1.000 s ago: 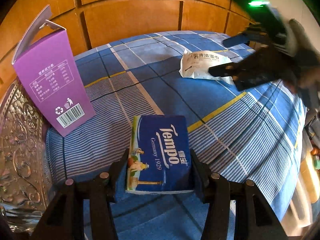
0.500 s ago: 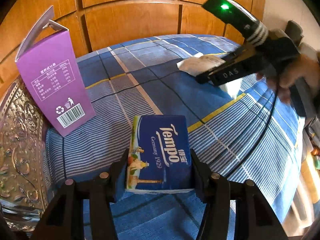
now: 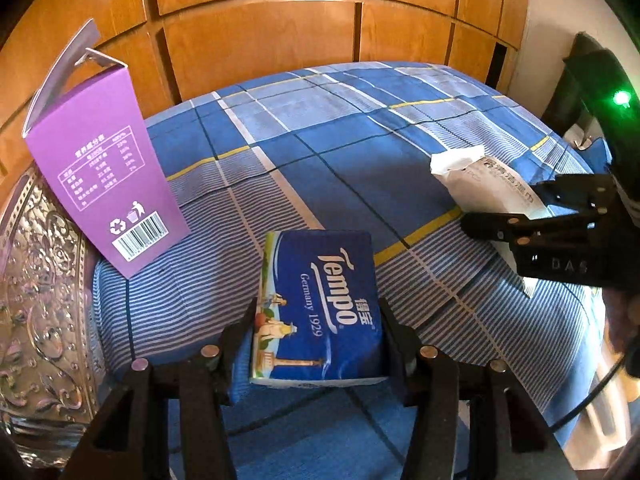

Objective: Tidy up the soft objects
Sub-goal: 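Carry the Tempo pack with the left tool over the gold tray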

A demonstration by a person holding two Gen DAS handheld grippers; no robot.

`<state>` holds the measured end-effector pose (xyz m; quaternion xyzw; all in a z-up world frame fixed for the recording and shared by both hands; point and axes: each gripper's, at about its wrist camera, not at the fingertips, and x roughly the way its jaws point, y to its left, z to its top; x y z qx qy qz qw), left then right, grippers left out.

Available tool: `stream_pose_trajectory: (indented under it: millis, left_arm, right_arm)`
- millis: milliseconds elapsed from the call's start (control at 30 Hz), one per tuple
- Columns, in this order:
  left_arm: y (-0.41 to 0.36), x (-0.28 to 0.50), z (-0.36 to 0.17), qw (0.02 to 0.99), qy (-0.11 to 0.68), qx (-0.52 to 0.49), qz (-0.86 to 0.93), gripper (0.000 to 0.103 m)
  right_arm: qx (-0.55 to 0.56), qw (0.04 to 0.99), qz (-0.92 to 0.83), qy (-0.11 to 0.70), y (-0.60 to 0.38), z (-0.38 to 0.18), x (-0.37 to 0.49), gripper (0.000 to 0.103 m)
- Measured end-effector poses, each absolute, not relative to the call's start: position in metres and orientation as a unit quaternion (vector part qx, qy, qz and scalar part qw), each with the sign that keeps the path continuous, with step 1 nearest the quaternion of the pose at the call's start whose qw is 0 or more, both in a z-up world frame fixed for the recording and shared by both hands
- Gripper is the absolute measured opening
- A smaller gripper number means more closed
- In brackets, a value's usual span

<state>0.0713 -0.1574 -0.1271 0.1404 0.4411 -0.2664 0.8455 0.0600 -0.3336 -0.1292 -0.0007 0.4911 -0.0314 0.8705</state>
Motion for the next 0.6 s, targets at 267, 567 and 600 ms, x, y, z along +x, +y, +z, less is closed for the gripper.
stream_pose_trajectory:
  millis: [267, 567, 600]
  left_arm:
    - [-0.171, 0.085, -0.112, 0.834, 0.463, 0.132, -0.269, 0.052]
    - [-0.215, 0.13, -0.054, 0.837, 0.446, 0.128, -0.291, 0.052]
    - [-0.218, 0.139, -0.047, 0.839, 0.444, 0.126, -0.288, 0.052]
  right_arm:
    - [0.003, 0.898, -0.056, 0.437, -0.328, -0.137, 0.051, 0.053]
    - [0.017, 0.907, -0.062, 0.416, -0.329, -0.138, 0.047, 0.053]
    - [0.018, 0.907, -0.063, 0.415, -0.329, -0.138, 0.046, 0.053]
